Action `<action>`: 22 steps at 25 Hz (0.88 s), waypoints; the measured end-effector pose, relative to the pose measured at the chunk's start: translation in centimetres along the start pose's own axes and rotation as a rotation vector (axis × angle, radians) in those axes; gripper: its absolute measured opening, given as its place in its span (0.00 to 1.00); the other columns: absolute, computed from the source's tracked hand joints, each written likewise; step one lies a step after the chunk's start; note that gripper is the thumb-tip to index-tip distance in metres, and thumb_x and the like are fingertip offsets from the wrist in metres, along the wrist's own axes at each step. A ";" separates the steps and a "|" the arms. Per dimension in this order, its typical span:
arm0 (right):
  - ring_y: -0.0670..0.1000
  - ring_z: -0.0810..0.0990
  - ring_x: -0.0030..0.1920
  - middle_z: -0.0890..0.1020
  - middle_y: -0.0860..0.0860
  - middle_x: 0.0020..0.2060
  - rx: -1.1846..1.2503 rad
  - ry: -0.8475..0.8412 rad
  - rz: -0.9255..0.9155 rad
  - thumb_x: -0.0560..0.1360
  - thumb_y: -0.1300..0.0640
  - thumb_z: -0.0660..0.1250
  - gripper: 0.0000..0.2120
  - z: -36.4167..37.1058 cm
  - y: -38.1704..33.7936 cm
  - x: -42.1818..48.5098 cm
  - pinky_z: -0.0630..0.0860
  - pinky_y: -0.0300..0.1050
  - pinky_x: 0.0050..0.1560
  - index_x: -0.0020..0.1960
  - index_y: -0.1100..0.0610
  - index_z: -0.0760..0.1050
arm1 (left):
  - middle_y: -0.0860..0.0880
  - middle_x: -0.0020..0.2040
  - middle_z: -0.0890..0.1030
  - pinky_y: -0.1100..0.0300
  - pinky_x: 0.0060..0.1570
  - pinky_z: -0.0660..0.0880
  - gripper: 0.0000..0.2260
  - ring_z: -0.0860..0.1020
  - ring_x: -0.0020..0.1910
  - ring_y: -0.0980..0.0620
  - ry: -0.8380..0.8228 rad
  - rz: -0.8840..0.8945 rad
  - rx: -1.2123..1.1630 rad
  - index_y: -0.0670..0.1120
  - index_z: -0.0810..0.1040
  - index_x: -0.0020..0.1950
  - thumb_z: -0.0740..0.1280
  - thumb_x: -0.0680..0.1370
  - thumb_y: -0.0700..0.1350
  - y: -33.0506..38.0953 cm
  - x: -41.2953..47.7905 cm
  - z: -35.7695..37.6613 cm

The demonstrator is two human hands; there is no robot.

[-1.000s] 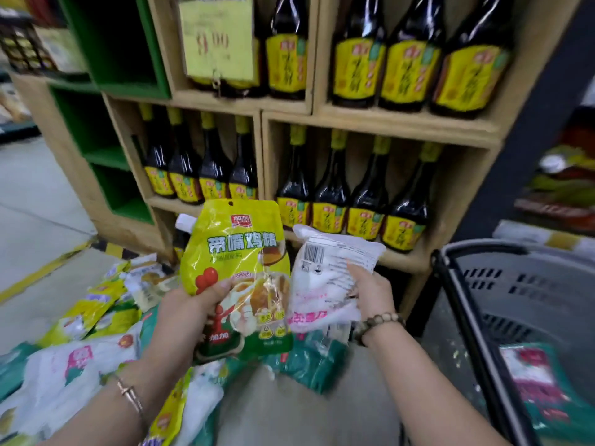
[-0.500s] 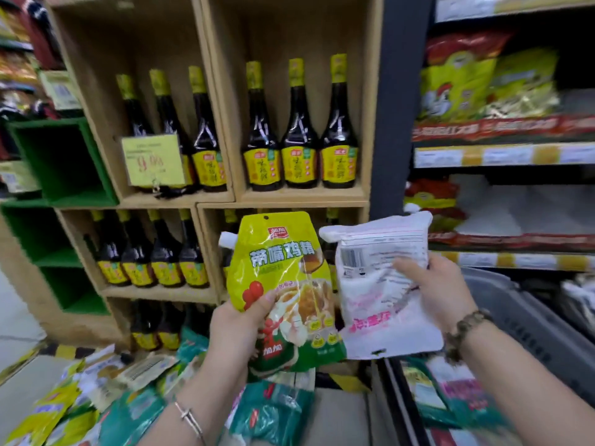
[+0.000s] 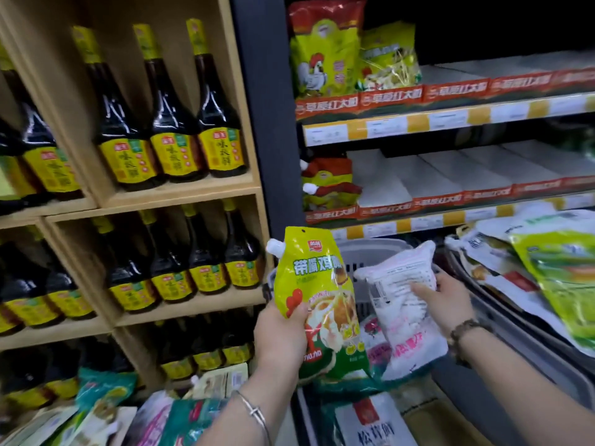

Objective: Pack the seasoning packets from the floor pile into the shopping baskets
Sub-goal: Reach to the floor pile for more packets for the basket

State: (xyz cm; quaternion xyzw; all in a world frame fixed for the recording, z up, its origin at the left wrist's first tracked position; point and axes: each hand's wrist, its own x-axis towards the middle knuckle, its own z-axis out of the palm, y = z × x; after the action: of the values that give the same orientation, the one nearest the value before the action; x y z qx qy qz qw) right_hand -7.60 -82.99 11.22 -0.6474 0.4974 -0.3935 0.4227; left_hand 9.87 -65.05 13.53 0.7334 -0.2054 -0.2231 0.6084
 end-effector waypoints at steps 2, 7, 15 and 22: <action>0.51 0.70 0.30 0.72 0.53 0.28 -0.132 0.003 0.060 0.75 0.61 0.66 0.16 0.7 2.3 1.3 0.61 0.42 0.29 0.31 0.59 0.65 | 0.43 0.48 0.83 0.47 0.52 0.77 0.05 0.80 0.49 0.41 0.054 -0.037 0.075 0.44 0.79 0.52 0.65 0.78 0.42 -1.2 0.9 3.1; 0.58 0.75 0.46 0.73 0.57 0.41 -0.356 -0.104 0.143 0.77 0.56 0.63 0.13 3.7 6.7 3.8 0.65 0.44 0.41 0.37 0.58 0.64 | 0.38 0.53 0.79 0.54 0.49 0.71 0.05 0.77 0.53 0.39 0.129 -0.183 0.160 0.43 0.70 0.48 0.58 0.77 0.35 -3.1 1.9 10.2; 0.56 0.75 0.51 0.77 0.58 0.48 -0.451 -0.300 0.172 0.78 0.58 0.59 0.08 7.9 10.7 7.5 0.67 0.41 0.45 0.49 0.63 0.72 | 0.37 0.60 0.77 0.51 0.55 0.72 0.10 0.76 0.59 0.39 0.129 -0.324 0.475 0.40 0.72 0.58 0.61 0.78 0.39 -10.7 6.2 13.4; 0.58 0.77 0.53 0.79 0.60 0.54 -0.811 -0.440 0.095 0.79 0.59 0.57 0.13 8.2 13.8 8.4 0.73 0.45 0.47 0.58 0.63 0.74 | 0.34 0.60 0.76 0.50 0.56 0.72 0.12 0.75 0.59 0.35 0.120 -0.434 0.431 0.36 0.73 0.59 0.62 0.77 0.38 -17.3 8.0 13.7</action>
State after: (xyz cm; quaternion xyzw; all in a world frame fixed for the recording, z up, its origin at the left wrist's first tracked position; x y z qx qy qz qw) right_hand -2.64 -91.94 -3.74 -0.8050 0.5387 -0.0007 0.2486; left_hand 9.00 -77.53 -6.28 0.8841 -0.0504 -0.2555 0.3881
